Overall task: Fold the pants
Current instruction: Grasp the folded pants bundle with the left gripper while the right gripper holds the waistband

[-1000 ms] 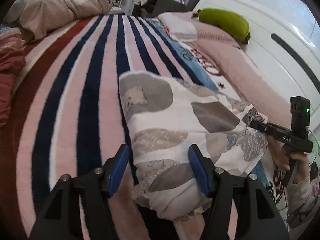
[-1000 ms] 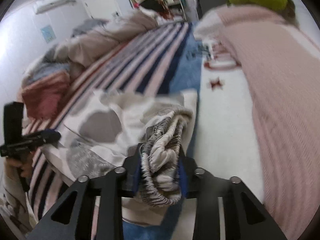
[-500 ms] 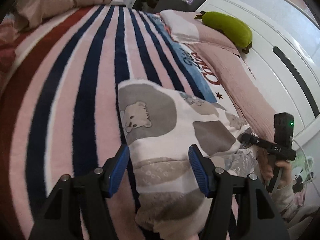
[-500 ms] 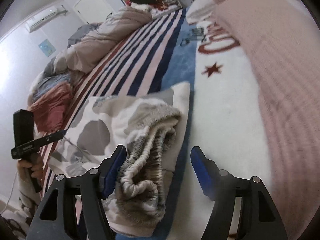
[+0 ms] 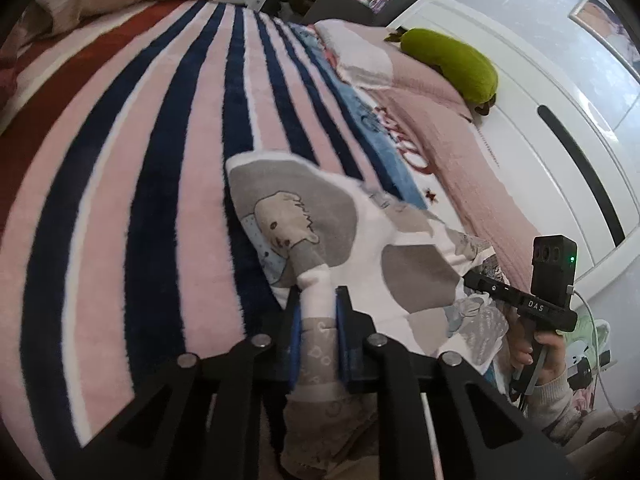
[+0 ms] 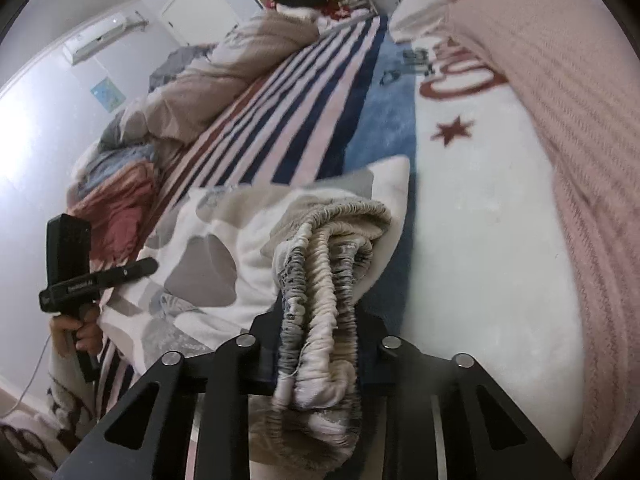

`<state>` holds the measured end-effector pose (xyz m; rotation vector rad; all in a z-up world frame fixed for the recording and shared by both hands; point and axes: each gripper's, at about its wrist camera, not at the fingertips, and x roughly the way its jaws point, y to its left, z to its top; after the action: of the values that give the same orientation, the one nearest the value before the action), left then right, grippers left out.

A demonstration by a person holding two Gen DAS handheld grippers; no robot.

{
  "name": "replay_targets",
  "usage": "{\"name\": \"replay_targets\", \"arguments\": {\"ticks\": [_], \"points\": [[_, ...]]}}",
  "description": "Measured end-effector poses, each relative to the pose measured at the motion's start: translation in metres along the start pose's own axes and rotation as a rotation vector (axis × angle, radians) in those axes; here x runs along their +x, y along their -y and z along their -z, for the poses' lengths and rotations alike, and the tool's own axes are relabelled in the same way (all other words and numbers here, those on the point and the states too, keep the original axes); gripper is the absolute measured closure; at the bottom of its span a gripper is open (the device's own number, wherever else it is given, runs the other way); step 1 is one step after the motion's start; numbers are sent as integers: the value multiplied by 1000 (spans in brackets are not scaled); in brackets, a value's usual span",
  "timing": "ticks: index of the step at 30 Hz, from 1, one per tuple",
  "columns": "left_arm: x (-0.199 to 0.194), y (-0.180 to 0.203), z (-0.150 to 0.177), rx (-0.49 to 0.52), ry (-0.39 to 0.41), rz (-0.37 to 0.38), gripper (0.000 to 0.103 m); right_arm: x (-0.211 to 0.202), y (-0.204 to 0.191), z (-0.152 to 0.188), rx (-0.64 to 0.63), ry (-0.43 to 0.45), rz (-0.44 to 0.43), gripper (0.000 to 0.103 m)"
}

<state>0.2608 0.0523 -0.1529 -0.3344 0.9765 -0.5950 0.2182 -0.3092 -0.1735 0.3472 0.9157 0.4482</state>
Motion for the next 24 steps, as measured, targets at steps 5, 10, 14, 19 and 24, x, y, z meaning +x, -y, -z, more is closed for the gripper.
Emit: {"name": "replay_targets", "arguments": {"ticks": [5,10,14,19,24], "points": [[-20,3,-1,-1,34,6,93,-19,-29,-8,-56,59,23,86],[-53,-1,5,7,70,-1,93,-29,-64,-12,-93,77,17,87],[-95,-17,11,-9,128,-11,93,-28,-101,-11,-134,77,-12,87],[-152,-43,23,-12,184,-71,93,-10,-157,-11,-184,56,-65,87],[-208,-81,38,-26,204,-129,93,27,-215,-6,-242,4,-108,87]]}}
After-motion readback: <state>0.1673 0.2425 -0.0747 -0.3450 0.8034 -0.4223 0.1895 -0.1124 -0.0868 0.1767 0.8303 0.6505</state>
